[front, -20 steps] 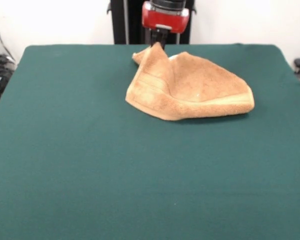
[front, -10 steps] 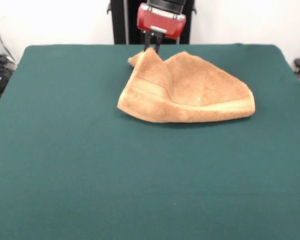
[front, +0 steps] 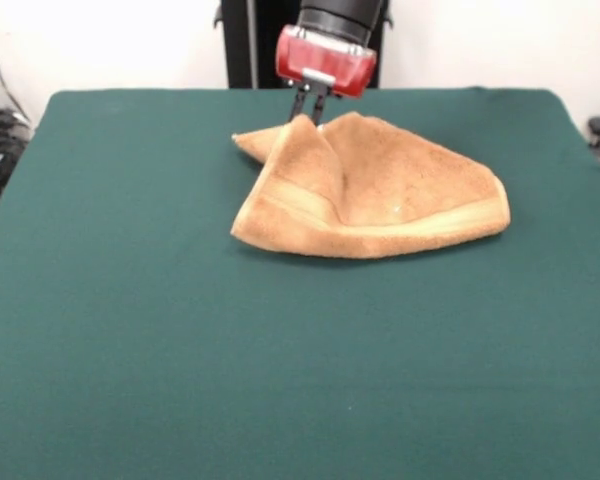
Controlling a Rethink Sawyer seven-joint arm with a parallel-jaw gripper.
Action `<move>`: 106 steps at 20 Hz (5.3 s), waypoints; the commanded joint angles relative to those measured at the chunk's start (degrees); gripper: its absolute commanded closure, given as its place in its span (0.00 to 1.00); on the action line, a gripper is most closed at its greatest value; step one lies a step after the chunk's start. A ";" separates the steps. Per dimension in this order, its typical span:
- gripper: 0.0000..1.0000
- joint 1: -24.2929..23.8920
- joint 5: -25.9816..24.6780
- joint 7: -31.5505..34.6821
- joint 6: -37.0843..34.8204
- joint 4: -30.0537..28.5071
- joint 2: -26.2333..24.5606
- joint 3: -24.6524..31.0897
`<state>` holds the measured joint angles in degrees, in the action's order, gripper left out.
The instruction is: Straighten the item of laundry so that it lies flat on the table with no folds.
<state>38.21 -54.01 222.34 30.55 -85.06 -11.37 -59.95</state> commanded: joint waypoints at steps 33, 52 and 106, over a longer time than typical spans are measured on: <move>1.00 -7.12 -27.17 20.72 -5.58 7.95 3.32 25.49; 1.00 -1.55 39.39 -34.48 10.92 -1.32 -12.51 0.71; 1.00 -9.60 -33.79 47.94 21.17 8.46 5.16 32.78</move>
<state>26.47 -90.57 245.20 48.40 -76.97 -2.81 -42.11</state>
